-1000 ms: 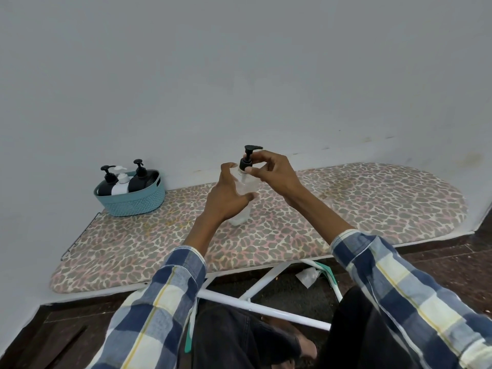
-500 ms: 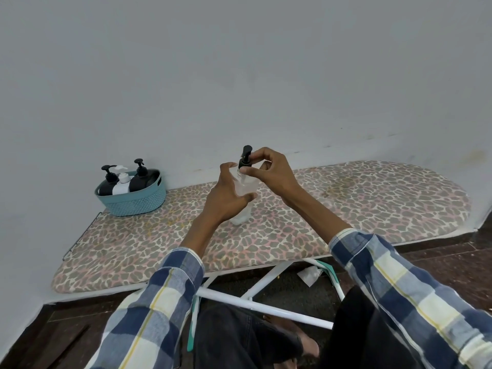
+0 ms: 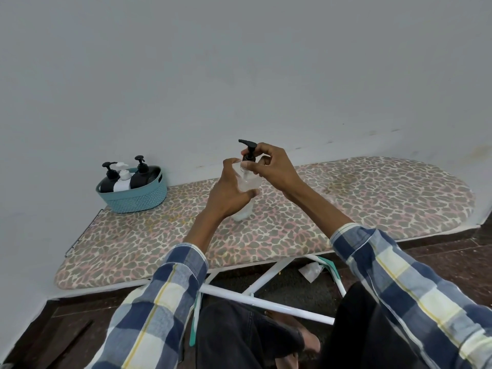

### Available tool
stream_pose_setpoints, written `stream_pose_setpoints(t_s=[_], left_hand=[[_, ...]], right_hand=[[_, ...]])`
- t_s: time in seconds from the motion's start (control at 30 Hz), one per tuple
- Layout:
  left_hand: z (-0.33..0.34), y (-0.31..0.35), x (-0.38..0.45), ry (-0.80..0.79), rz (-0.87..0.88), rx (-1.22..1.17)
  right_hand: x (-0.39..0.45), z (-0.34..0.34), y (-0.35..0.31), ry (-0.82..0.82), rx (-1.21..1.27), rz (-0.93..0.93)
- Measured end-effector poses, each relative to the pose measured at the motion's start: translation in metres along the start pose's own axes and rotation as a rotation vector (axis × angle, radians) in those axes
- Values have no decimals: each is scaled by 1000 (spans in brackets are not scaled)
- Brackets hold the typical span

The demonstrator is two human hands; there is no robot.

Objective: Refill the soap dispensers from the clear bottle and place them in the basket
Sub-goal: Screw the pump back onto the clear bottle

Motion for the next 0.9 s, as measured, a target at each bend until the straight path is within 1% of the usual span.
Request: stream_pose_setpoints(t_s=[0.1,0.17,0.27,0.3,0.4,0.63,0.73,0.8,0.9], left_hand=[[1,1,-2,-5,21,11],[1,0,-3,-3,28,3],[-1,-2,-1,-23,20,-50],[-1,-3,0,-33,21,-63],[1,-3,1,-18,12,-55],[13,2,-2,208,-57,32],[14,2,1,227,-71,31],[14,0,3,208,-62,20],[11,-3,5,140,-23,-21]], right_hand=[[1,0,-4,3,-79,-5],[0,-2,-6,-66,-101,-15],[-2,-4,-7,-217,-55,-26],[-3,-4,-6,-235,-48,-29],[-3,-3,-2,-185,-34,-27],[3,6,0,-18,-14,-41],[4,6,3,16,-26,-23],[3,3,2,-6,-25,-14],[1,-3,-4,-135,32,7]])
Point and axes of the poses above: each hand's wrist, its own x-axis towards the middle knuckle, its own z-axis out of the palm, y = z × x, the point moved 4 cm from there along x, towards the middle knuckle, and after that the axes turned 12 degrees about -y, right-handed, at the moved point
